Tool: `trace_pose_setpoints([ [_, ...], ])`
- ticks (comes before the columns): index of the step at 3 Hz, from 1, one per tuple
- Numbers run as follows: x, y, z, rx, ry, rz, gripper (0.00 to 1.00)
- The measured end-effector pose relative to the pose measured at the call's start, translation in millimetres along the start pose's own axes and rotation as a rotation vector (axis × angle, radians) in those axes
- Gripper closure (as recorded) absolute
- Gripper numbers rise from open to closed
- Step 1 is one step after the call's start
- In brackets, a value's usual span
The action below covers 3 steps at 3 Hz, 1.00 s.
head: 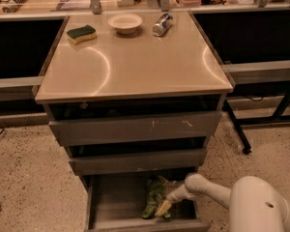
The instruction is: Pick green rice chip bag from bottom drawer and place on counter
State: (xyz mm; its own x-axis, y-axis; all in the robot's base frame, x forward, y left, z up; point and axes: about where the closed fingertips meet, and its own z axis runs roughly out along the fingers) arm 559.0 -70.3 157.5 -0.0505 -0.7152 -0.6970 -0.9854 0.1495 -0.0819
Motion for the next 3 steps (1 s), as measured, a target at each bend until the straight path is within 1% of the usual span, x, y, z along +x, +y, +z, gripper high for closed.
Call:
trace_pose_setpoints([
  [1, 12.0, 7.9, 9.6, -0.018, 0.075, 0.046, 0.08],
  [2, 23.0, 12.6, 15.2, -0.028, 0.139, 0.063, 0.25],
  [3, 25.8, 15.1, 16.4, -0.037, 0.166, 0.049, 0.48],
])
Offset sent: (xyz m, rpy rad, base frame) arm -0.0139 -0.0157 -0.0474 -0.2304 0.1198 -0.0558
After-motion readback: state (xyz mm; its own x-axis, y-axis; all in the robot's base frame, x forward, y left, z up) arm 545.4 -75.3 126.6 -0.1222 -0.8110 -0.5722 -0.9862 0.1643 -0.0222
